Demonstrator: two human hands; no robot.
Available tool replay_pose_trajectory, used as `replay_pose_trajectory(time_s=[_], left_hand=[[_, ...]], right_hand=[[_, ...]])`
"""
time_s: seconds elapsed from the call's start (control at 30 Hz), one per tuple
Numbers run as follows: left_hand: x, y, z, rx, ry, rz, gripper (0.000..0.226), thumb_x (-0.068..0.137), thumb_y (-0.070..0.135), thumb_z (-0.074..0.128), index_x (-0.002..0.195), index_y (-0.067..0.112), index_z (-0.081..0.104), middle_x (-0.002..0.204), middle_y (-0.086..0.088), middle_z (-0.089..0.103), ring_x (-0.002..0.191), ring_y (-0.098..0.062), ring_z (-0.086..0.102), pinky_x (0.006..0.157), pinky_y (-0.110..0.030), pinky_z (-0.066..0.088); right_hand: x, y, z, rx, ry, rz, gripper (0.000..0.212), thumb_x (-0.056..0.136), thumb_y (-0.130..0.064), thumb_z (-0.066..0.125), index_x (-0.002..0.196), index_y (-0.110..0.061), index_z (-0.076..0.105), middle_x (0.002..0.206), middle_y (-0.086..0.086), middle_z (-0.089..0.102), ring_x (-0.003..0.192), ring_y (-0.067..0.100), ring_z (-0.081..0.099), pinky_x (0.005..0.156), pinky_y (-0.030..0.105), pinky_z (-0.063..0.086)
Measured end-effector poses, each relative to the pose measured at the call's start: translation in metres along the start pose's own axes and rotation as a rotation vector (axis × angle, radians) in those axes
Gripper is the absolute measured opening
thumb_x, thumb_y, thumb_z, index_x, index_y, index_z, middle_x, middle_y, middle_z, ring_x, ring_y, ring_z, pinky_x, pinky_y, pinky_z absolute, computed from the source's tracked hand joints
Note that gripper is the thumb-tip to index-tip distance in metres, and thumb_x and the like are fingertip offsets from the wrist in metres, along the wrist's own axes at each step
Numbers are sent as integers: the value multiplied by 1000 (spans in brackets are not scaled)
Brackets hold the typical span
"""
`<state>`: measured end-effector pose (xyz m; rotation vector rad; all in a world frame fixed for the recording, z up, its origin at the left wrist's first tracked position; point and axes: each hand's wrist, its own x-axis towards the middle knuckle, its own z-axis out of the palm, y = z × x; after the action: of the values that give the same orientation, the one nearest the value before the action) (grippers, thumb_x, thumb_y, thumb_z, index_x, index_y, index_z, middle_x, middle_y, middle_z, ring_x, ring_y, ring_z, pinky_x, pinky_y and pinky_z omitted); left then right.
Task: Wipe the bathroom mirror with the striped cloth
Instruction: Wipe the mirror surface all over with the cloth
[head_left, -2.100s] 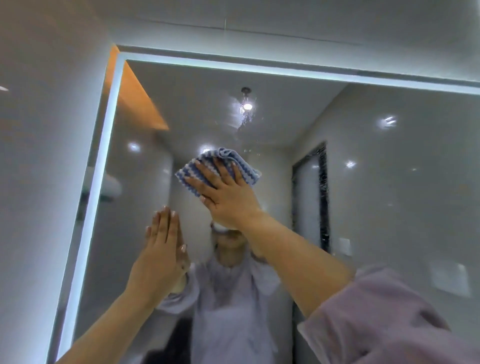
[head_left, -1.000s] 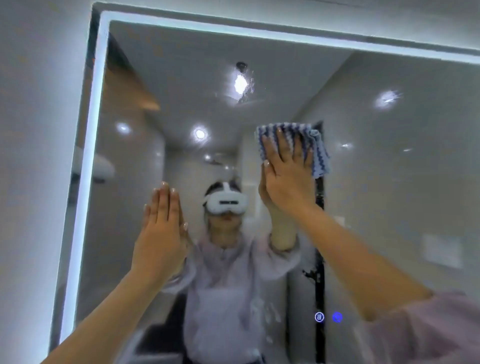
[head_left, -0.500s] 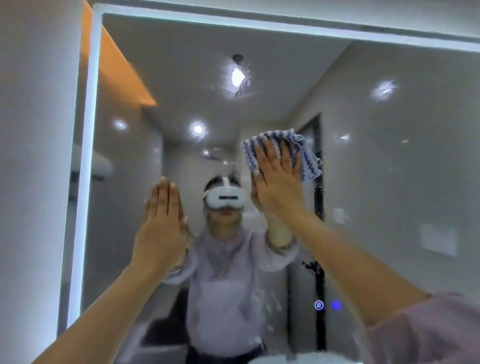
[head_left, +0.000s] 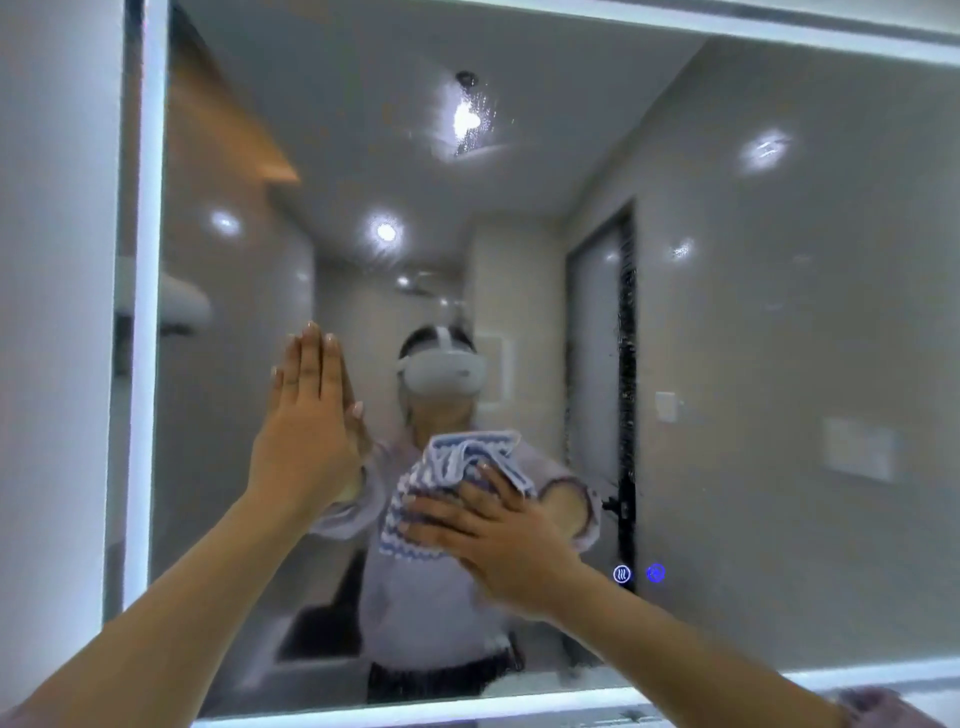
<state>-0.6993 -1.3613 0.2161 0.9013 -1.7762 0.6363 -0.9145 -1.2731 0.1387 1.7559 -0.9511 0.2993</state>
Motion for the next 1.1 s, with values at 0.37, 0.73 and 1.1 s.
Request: replay_pose_trajectory(time_s=[0.37,0.73,1.1], left_hand=[[-1,3,-3,-14,3,-7,66,91,33,13,145,-6,8,155,-23,2,144,-34,0,115,-43,4],[3,1,-7,-15,-29,-5,61,96,21,28,145,-6,2,155,-24,-3,144,-36,-5,115,-41,-4],[3,7,-12,-17,-73,-46,71,86,30,19,146,-7,7,155,-25,1,144,-38,-2,116,-43,-2]], right_hand=[[71,32,-22,-17,187,488,58,98,-35,36,152,-27,17,160,-1,15,148,21,7,119,48,5],[-35,-37,19,-51,-83,120,50,97,-33,41,146,-36,35,153,-11,33,141,18,31,117,40,13],[37,27,-17,-35,162,565,52,97,-34,35,148,-28,33,157,2,26,145,26,19,120,43,-2]])
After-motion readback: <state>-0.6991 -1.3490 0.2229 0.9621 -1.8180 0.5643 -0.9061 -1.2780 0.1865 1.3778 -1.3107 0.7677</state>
